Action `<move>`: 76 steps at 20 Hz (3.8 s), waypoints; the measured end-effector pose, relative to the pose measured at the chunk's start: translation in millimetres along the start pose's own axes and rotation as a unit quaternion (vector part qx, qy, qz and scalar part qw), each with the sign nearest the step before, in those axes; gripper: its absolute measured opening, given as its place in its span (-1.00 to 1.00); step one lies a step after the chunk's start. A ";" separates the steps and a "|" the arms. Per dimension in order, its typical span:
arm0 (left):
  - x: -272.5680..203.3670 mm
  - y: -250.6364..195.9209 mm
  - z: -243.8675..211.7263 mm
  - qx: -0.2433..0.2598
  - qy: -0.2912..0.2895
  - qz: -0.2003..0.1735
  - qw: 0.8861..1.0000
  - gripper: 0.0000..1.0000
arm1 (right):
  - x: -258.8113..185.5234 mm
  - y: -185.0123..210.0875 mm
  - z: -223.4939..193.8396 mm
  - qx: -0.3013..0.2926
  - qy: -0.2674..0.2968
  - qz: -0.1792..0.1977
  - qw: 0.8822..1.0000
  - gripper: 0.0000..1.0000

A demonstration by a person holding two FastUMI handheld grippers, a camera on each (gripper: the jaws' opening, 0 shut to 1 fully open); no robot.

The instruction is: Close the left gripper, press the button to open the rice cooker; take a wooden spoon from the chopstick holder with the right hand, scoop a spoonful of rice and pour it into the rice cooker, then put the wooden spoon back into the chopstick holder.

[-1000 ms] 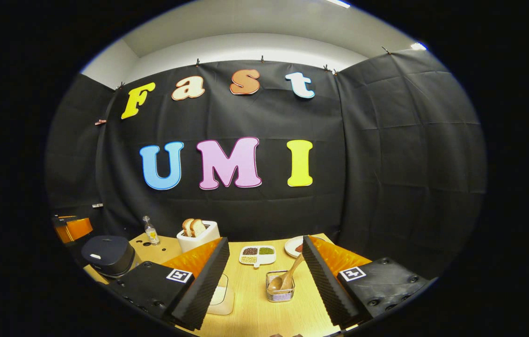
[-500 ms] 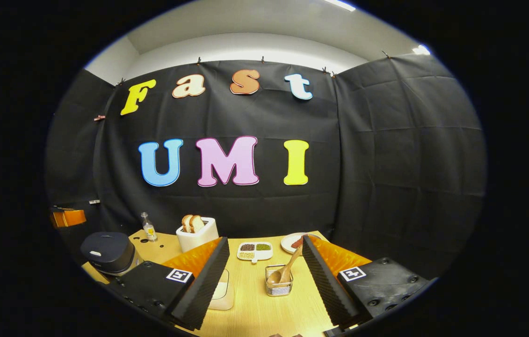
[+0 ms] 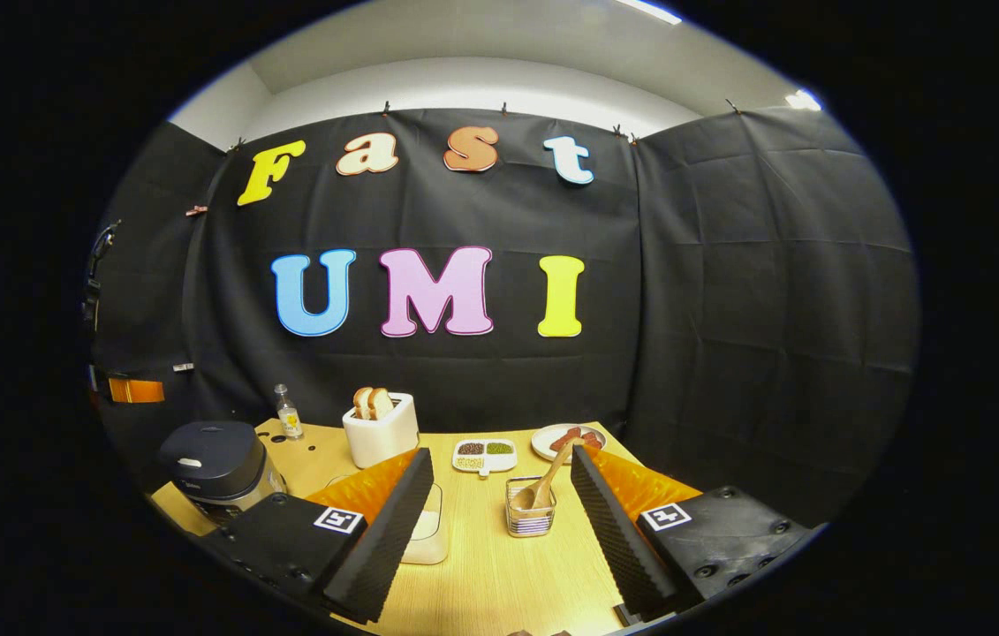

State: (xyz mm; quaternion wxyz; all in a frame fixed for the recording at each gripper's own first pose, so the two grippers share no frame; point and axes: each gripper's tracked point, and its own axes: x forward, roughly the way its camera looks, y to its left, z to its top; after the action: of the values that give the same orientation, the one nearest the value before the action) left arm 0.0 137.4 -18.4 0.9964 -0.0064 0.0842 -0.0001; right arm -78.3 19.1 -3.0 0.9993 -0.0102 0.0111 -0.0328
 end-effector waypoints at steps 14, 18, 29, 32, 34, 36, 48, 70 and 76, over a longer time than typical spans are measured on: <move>30.7 28.7 -94.3 -0.062 0.152 -0.013 0.986 -0.90 | -27.3 -19.9 -13.2 -0.030 0.027 -0.040 0.998 0.96; 38.5 27.1 -113.7 -0.042 0.176 -0.015 0.983 -0.89 | -26.1 -23.0 -18.5 -0.019 0.039 -0.050 0.998 0.96; 37.3 26.0 -122.7 -0.030 0.212 -0.007 0.977 -0.87 | -3.6 -35.1 -22.1 -0.011 0.040 -0.053 0.998 0.92; 37.6 26.7 -118.8 -0.046 0.198 0.012 0.979 -0.88 | 9.2 -35.0 -29.9 0.003 0.053 -0.041 0.998 0.96; 32.3 27.6 -108.0 -0.047 0.184 0.024 0.981 -0.88 | 16.7 -36.0 -32.0 0.005 0.059 -0.029 0.998 0.96; 32.8 28.9 -80.8 -0.037 0.143 0.046 0.988 -0.89 | 26.9 -39.4 -35.1 0.004 0.064 -0.018 0.998 0.96; -9.1 -20.4 52.4 0.044 -0.016 0.125 0.991 -0.15 | 121.2 -60.6 -52.7 0.058 0.093 0.004 0.994 0.95; -4.1 -104.0 -53.3 -0.042 0.105 0.173 0.978 0.94 | 292.8 -100.9 -192.1 0.178 0.259 -0.027 0.949 0.97; 3.9 -123.9 -77.7 -0.055 0.128 0.171 0.975 0.96 | 320.3 -90.2 -211.0 0.179 0.271 -0.005 0.946 0.29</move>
State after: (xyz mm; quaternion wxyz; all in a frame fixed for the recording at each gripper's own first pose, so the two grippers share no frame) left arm -9.0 12.6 -94.1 0.9608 -0.0471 0.2108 0.1738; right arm 230.5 -96.1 -218.9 0.9440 0.1779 0.2750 -0.0406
